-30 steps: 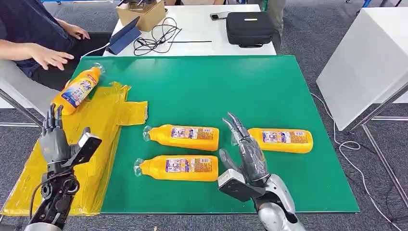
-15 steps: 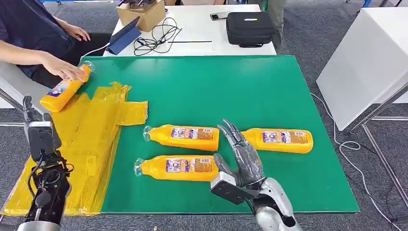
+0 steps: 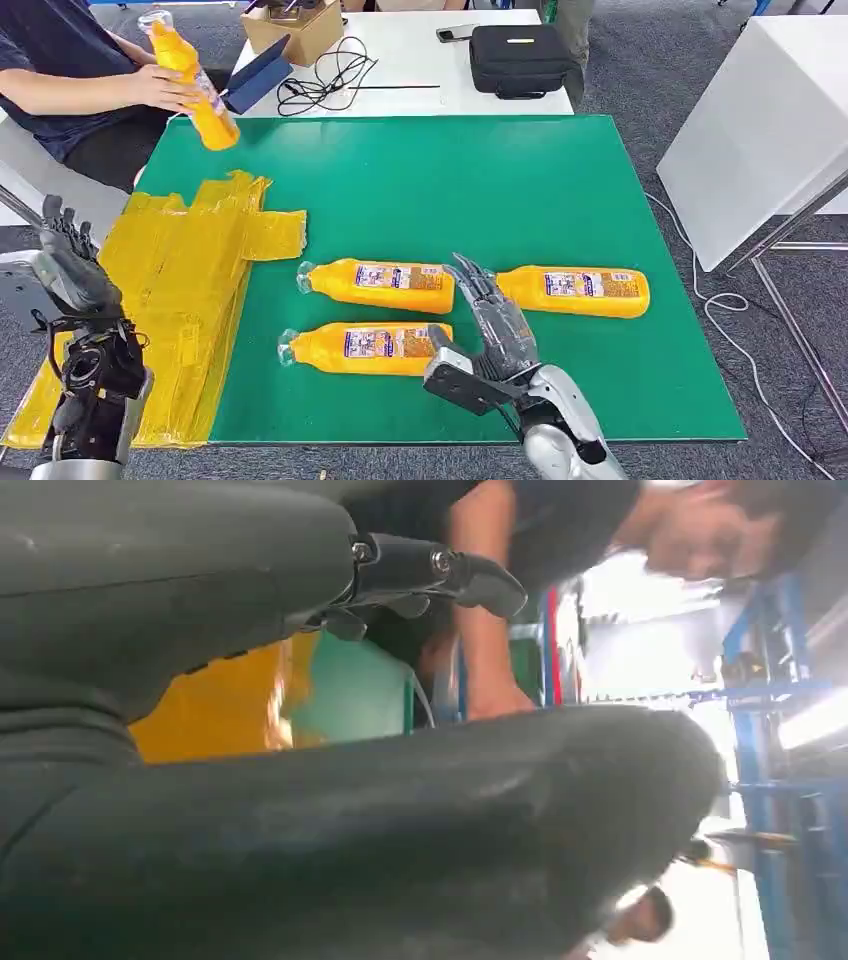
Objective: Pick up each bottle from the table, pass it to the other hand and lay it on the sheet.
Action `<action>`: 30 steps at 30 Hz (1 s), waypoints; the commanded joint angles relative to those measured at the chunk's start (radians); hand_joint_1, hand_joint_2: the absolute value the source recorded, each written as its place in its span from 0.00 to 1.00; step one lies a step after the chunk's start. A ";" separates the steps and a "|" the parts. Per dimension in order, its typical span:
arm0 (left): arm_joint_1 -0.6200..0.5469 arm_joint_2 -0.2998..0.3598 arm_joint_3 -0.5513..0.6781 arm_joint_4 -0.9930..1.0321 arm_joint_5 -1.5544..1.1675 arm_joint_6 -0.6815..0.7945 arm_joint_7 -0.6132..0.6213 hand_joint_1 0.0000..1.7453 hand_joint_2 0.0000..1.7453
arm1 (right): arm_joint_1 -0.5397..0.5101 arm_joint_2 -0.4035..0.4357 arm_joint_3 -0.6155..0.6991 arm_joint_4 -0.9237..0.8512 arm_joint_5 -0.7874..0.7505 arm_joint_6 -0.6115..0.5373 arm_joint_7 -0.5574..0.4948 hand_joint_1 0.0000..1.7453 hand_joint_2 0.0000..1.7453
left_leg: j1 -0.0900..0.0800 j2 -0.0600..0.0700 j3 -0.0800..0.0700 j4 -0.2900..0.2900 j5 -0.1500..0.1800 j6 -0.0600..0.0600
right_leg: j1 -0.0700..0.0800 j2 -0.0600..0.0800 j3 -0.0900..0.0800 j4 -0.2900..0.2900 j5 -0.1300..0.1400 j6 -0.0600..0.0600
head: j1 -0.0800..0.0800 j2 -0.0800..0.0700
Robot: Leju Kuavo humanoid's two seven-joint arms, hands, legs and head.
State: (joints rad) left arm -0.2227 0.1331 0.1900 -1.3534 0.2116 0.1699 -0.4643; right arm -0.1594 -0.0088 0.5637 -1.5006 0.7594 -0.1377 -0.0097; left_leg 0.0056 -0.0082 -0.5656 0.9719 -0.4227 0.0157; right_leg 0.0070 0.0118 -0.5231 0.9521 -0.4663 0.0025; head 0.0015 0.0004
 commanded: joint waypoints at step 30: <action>-0.046 -0.050 -0.157 -0.078 0.005 0.061 0.046 0.00 0.00 | -0.471 0.353 0.315 0.948 0.045 0.127 0.093 0.00 1.00 | 0.002 -0.002 0.003 -0.001 0.002 -0.003 | 0.002 -0.003 0.004 -0.001 -0.001 0.002 | 0.000 0.000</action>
State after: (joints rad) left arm -0.2482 0.1045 0.0435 -1.4530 0.2197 0.2293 -0.4223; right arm -0.5879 0.3643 0.8320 -0.6409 0.8114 -0.0206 0.0866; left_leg 0.0074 -0.0078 -0.5651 0.9719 -0.4201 0.0129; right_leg 0.0083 0.0123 -0.5231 0.9531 -0.4661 0.0022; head 0.0019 0.0004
